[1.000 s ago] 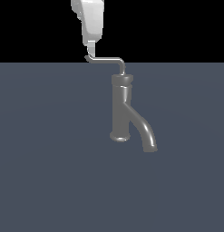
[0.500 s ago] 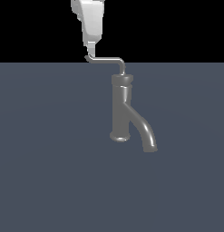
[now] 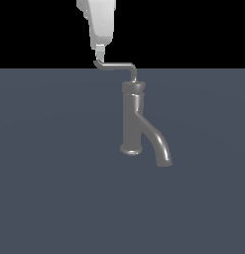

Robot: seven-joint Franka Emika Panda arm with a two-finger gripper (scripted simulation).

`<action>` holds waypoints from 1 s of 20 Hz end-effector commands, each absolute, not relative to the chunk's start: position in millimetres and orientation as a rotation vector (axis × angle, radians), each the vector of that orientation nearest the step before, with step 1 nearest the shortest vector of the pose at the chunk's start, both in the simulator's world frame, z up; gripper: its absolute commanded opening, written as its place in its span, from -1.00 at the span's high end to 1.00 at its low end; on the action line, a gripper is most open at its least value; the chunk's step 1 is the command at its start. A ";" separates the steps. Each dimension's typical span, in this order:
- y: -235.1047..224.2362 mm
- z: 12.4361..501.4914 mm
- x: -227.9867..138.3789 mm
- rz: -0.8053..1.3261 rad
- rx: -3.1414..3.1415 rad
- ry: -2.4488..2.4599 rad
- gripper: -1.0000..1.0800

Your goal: Turn on the faucet by rotating a designated handle.

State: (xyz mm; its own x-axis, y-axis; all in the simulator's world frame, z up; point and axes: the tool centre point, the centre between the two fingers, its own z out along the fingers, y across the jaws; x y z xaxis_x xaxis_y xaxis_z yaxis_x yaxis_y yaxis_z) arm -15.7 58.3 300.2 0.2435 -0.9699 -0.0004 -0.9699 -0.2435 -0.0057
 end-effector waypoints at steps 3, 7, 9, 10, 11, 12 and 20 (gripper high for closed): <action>55.0 300.1 -32.7 0.000 -2.476 1.934 1.00; 52.7 300.0 -45.3 0.000 -2.476 1.934 1.00; 51.5 300.0 -51.7 0.000 -2.476 1.934 1.00; 50.9 300.0 -54.9 0.000 -2.476 1.934 1.00; 50.3 300.0 -58.1 0.000 -2.476 1.934 1.00; 50.3 300.0 -58.1 0.000 -2.476 1.934 1.00; 30.9 300.1 -71.0 -0.002 -2.478 1.926 1.00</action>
